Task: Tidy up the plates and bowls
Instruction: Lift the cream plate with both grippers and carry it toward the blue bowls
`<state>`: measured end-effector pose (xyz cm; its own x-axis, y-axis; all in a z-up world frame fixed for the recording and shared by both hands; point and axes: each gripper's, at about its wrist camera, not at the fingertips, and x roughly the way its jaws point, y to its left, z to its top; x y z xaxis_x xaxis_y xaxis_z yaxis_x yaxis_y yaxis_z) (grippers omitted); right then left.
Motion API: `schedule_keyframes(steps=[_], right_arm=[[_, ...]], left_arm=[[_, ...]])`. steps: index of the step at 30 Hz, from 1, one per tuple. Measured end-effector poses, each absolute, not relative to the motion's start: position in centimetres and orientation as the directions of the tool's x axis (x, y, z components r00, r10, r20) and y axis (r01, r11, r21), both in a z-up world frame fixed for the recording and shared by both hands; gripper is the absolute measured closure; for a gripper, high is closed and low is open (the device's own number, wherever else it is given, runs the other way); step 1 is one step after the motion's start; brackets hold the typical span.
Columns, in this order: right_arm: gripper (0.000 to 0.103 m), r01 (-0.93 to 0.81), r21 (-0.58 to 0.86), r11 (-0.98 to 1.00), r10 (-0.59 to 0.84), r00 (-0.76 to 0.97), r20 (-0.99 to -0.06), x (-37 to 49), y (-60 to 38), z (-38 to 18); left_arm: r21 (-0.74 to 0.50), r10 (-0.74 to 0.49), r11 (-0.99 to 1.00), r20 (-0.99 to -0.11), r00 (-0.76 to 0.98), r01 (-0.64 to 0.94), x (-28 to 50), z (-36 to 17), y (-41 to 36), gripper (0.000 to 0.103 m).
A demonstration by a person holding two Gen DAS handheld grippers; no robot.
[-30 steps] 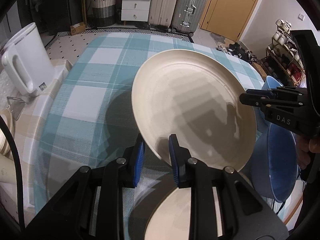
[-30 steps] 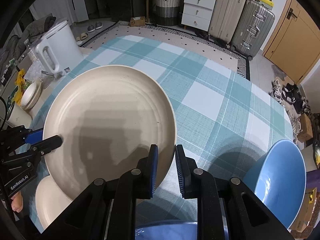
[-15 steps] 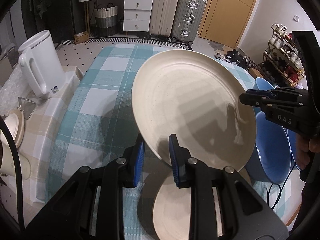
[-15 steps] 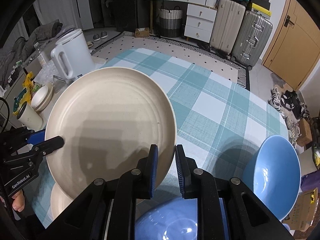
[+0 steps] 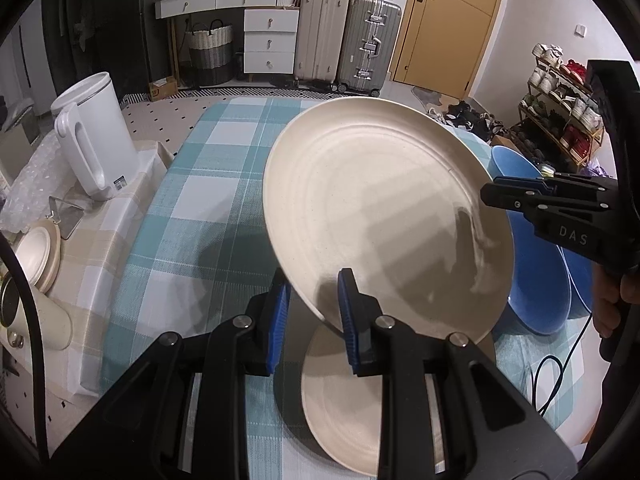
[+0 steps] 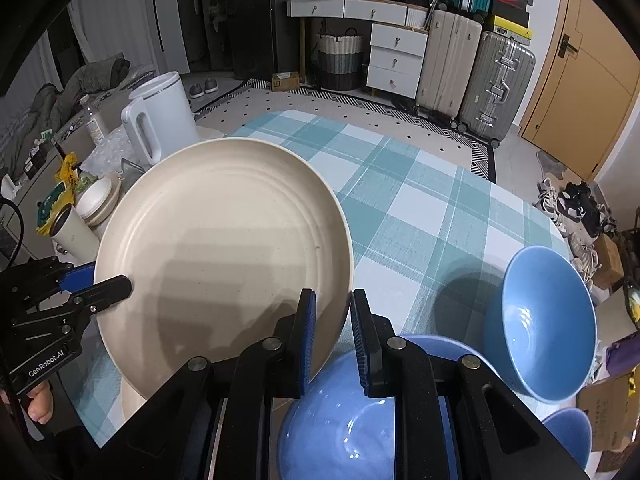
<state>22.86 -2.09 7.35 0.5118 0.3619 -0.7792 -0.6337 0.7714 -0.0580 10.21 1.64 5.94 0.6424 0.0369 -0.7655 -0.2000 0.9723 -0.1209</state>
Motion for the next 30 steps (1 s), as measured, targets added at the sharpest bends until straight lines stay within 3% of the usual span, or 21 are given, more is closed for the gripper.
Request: schedule_keyframes(steps=[30], right_arm=[[0.084, -0.627, -0.018, 0.779, 0.422, 0.545, -0.724, 14.3, -3.7, 6.9]], left_arm=[[-0.133, -0.003, 0.979, -0.768, 0.640, -0.155, 3.4, 3.9, 1.6, 0.082]])
